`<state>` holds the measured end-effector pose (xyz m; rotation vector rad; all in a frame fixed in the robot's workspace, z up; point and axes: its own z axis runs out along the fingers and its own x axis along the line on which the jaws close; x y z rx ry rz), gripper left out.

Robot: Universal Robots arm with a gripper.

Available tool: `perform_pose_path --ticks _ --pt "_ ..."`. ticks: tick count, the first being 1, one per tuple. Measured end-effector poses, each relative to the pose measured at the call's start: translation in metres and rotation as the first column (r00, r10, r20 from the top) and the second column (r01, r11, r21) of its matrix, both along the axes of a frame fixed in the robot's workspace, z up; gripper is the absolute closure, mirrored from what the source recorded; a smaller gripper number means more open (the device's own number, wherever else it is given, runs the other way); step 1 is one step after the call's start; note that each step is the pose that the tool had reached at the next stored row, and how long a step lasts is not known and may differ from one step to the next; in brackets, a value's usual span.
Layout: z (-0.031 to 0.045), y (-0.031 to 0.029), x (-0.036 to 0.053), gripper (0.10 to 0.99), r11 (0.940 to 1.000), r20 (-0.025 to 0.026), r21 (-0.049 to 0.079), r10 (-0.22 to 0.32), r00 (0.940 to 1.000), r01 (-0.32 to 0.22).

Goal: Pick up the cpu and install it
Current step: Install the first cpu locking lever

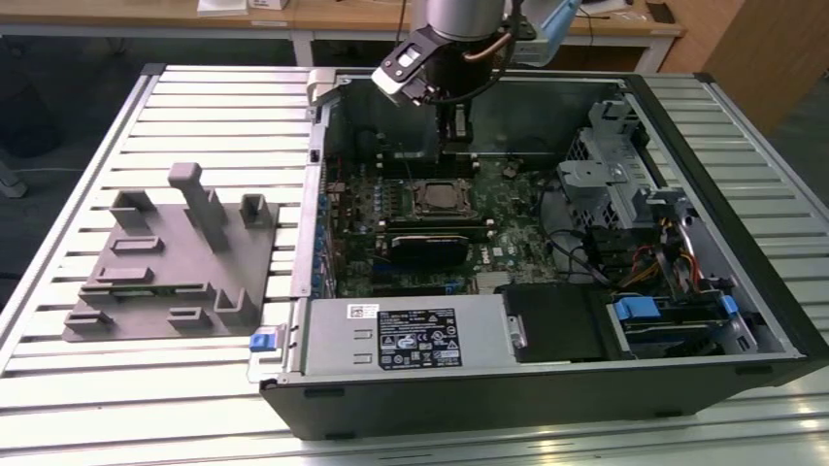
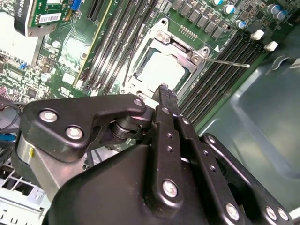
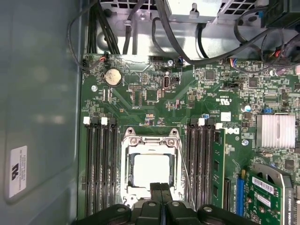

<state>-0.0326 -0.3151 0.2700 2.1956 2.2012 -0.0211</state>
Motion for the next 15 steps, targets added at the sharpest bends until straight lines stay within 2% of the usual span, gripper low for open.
perform_pose_path --ticks 15 --pt "0.0164 0.0 0.0 0.98 1.0 0.0 0.0 0.0 1.0 0.0"
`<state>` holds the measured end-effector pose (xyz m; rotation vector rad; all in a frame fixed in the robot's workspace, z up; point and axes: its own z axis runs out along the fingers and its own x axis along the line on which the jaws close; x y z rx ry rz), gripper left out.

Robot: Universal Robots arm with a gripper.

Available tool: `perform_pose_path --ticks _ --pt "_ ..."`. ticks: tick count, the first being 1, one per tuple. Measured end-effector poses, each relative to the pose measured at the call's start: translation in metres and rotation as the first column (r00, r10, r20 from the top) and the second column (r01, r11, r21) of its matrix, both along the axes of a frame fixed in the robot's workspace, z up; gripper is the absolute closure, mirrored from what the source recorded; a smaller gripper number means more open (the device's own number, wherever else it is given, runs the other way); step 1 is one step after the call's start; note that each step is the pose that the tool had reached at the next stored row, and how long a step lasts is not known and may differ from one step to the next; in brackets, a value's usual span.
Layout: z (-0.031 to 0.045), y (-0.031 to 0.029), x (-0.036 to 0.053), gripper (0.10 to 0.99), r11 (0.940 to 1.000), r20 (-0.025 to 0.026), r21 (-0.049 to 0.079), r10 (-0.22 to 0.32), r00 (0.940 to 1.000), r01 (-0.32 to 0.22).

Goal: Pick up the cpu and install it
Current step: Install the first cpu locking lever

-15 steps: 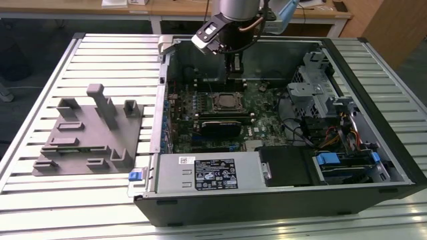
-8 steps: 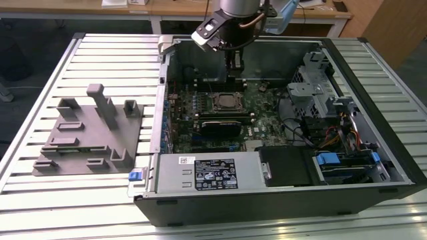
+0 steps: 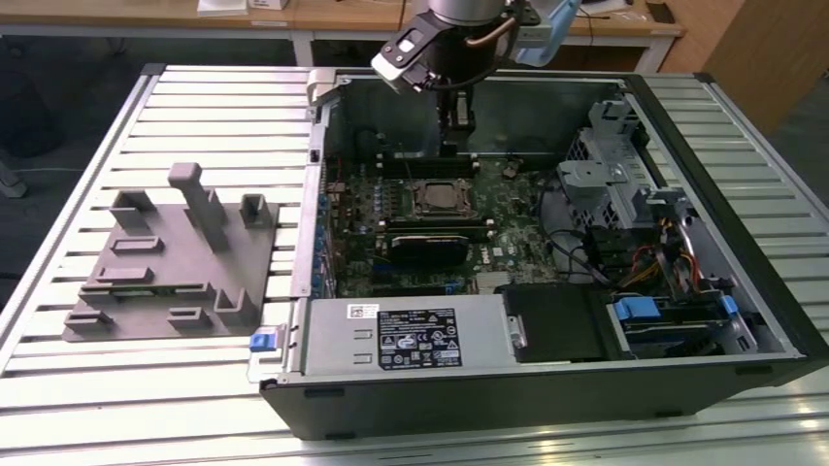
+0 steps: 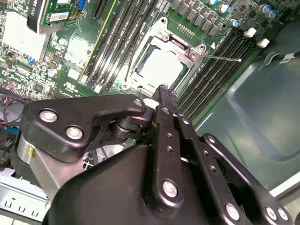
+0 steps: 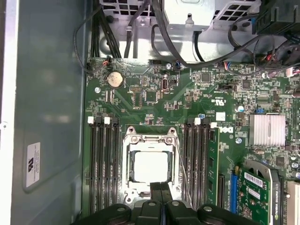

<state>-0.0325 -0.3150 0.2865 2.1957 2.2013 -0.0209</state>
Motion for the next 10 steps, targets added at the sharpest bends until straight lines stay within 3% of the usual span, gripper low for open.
perform_pose_path --ticks 10 --pt "0.0129 0.0 0.0 0.98 1.0 -0.0001 0.0 0.0 1.0 0.0"
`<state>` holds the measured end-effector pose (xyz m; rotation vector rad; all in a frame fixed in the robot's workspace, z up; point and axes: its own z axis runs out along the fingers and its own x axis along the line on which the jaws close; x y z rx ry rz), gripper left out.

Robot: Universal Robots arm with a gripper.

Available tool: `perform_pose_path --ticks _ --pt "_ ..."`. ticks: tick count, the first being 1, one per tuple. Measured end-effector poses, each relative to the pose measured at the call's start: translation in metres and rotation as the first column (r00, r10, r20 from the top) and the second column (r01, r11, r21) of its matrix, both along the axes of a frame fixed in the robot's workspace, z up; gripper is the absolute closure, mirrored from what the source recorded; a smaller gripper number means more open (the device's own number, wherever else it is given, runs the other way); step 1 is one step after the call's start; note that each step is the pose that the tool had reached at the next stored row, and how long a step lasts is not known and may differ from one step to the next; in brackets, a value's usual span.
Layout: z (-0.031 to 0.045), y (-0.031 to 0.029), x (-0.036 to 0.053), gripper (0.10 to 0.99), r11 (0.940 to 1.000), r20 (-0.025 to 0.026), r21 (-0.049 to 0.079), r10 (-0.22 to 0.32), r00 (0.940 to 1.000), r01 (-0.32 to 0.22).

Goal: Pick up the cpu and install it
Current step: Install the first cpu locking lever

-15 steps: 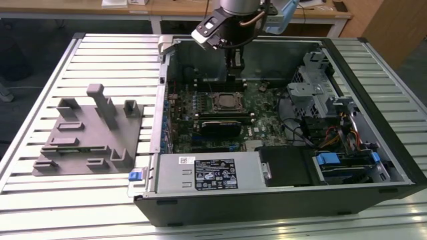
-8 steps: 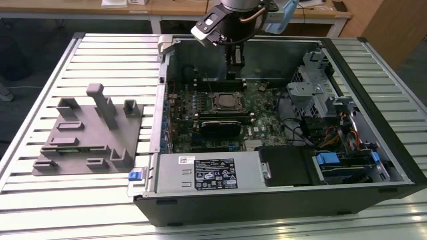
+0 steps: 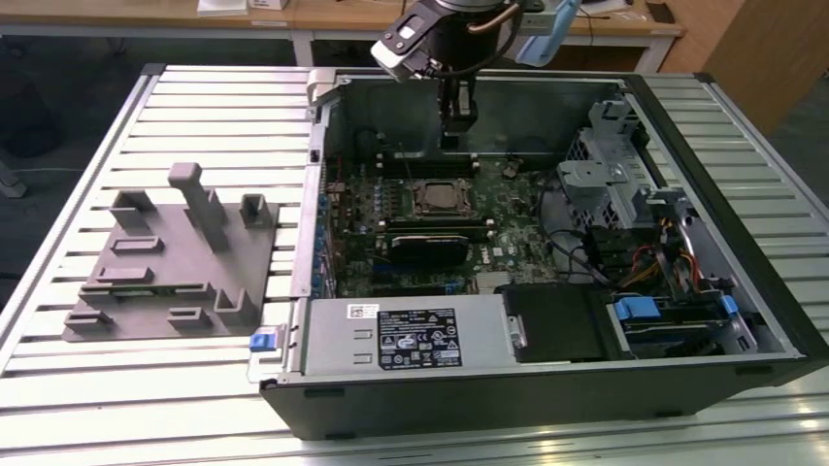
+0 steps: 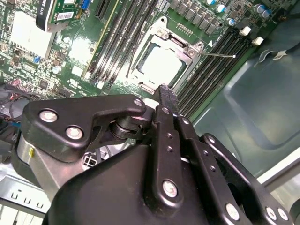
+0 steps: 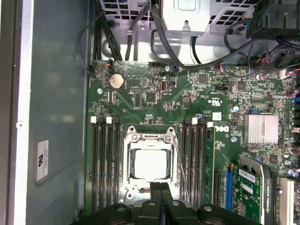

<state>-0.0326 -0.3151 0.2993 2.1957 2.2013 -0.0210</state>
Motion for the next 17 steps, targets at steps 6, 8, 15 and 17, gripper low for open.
perform_pose_path --ticks 6,8,15,17 --pt "0.0041 0.0 0.0 0.98 1.0 0.0 0.0 0.0 1.0 0.0" --pt "0.0061 0.0 0.0 0.98 1.0 0.0 0.0 0.0 1.0 0.0" --pt "0.01 0.0 0.0 0.98 0.9996 0.0001 0.004 0.027 0.9996 -0.027" --pt "0.0101 0.0 0.0001 0.98 0.998 0.0 0.003 0.062 0.998 -0.062"
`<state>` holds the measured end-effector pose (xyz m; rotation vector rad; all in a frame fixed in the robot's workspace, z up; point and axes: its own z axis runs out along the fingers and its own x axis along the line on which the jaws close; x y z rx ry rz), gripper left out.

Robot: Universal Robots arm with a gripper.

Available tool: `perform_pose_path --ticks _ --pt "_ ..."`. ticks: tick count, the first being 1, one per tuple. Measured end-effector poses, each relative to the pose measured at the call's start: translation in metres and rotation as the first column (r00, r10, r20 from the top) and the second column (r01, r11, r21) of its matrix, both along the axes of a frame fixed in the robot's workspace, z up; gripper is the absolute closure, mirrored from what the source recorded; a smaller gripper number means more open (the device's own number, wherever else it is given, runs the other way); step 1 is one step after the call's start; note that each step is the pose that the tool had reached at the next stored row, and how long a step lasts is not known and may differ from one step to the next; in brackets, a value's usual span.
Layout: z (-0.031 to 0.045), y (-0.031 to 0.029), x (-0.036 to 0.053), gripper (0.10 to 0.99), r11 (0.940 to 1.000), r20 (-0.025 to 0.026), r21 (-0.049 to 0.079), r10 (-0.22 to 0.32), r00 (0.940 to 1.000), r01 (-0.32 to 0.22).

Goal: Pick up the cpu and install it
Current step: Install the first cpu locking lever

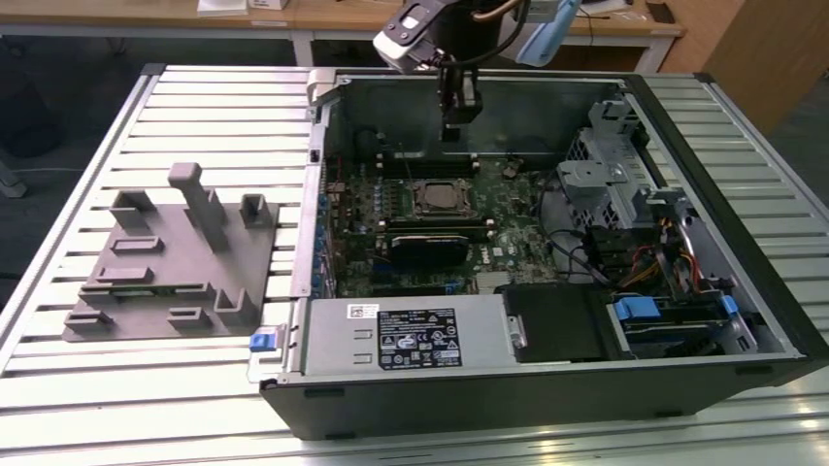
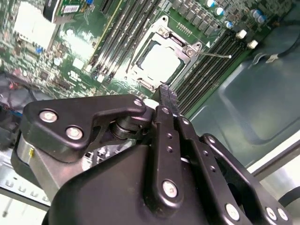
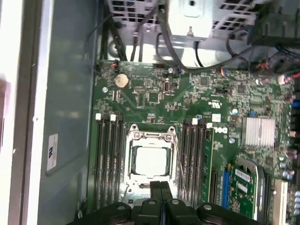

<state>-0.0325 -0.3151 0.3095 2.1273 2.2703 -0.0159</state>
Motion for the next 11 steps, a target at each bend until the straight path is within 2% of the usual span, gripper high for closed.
perform_pose_path --ticks 5,8,11 --pt "-0.0001 0.0 -0.0001 0.98 0.9958 0.0 0.0 0.091 0.9958 -0.091" --pt "-0.0001 0.0 0.0 0.98 0.9894 0.0 0.0 0.145 0.9894 -0.145" --pt "-0.0001 0.0 -0.0001 0.98 0.9802 0.0 0.0 0.198 0.9802 -0.198"
